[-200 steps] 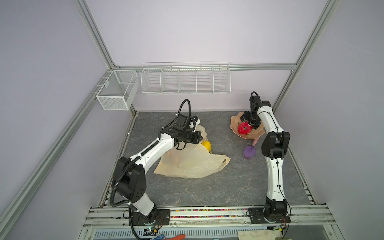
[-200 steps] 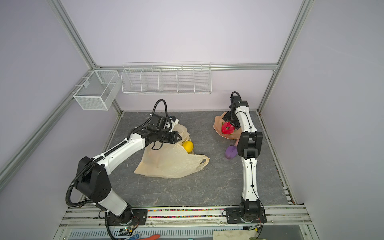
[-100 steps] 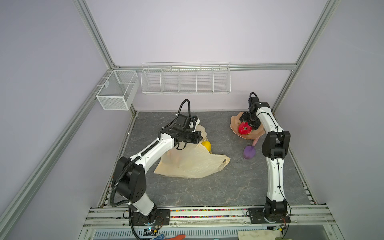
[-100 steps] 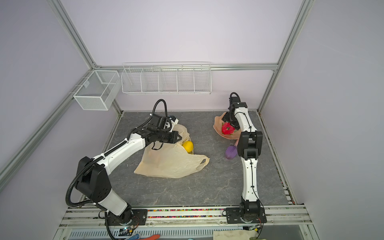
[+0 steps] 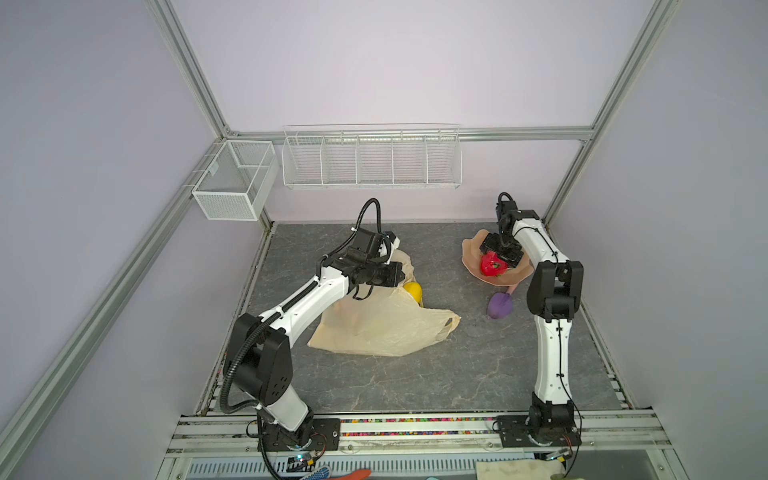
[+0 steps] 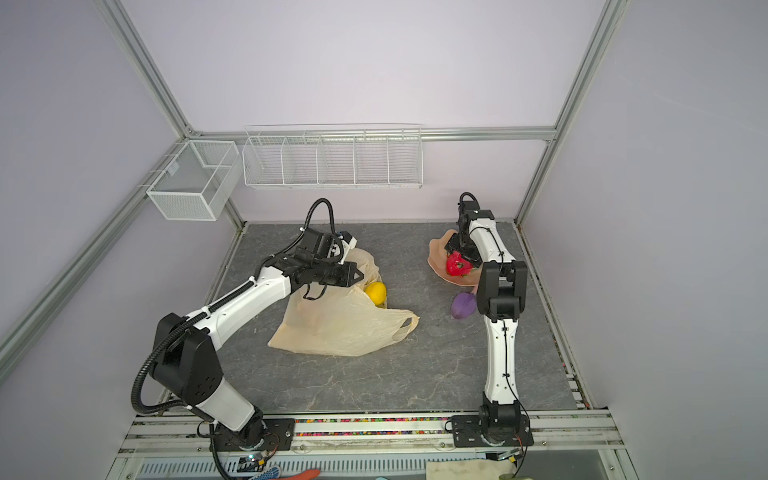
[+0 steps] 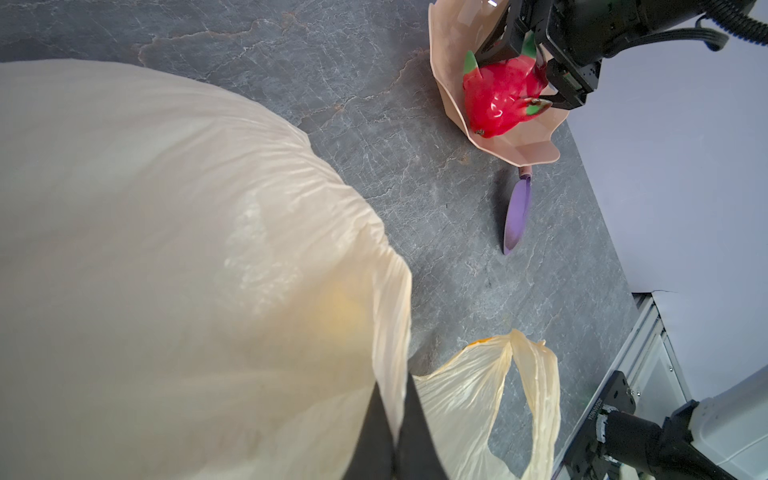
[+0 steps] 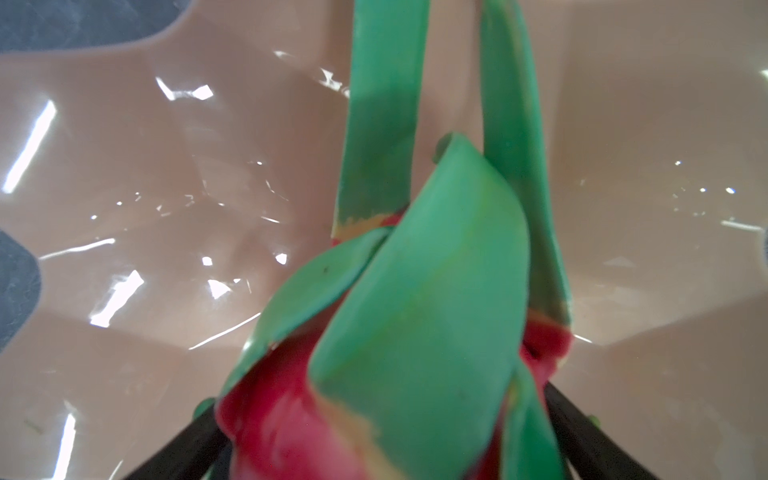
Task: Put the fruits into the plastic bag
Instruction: 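Carry the dragon fruit with the right gripper into the bag mouth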
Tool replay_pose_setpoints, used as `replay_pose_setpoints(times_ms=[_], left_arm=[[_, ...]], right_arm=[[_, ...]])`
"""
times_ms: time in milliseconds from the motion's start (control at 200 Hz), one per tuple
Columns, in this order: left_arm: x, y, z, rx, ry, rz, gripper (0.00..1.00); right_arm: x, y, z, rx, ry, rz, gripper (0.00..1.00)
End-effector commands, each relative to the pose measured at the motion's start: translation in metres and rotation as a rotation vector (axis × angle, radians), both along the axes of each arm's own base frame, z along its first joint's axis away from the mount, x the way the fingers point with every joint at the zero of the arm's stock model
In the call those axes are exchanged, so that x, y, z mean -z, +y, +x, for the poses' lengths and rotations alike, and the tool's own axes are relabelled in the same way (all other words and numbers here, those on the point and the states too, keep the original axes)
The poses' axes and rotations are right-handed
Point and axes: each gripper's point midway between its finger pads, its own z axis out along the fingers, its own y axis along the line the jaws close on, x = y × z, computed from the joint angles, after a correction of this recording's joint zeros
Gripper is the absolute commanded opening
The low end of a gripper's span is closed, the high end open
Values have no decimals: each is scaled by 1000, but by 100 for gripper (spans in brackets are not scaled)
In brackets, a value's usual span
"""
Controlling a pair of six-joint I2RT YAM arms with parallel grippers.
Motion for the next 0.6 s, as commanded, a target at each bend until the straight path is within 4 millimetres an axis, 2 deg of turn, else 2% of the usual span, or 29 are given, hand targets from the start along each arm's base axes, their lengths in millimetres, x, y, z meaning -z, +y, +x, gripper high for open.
replay_pose_setpoints(times_ms=[0, 90, 205, 230, 355, 490, 595], left_arm=[[-6, 2, 0, -3, -21, 2, 0], [-6, 2, 0, 0, -20, 3, 0], [-9, 1, 0, 2, -26, -2, 0], [-9, 1, 0, 3, -25, -3, 0], [-15, -1, 0, 13, -31, -7, 0], [-25, -2, -1, 27, -44, -19, 0], [-32, -4, -2, 33, -45, -34, 0]], right_arm=[[-49, 3, 1, 1, -108, 27, 64], [-78, 7, 10, -5, -202, 66, 64], [-104, 10, 6, -11, -260, 92, 64], [-112, 10, 10, -13, -300, 98, 64], [-138, 15, 2, -41, -392, 147, 62], [-154, 49, -10, -162, -524, 316, 57], [-150, 79, -34, -231, -560, 431, 57]])
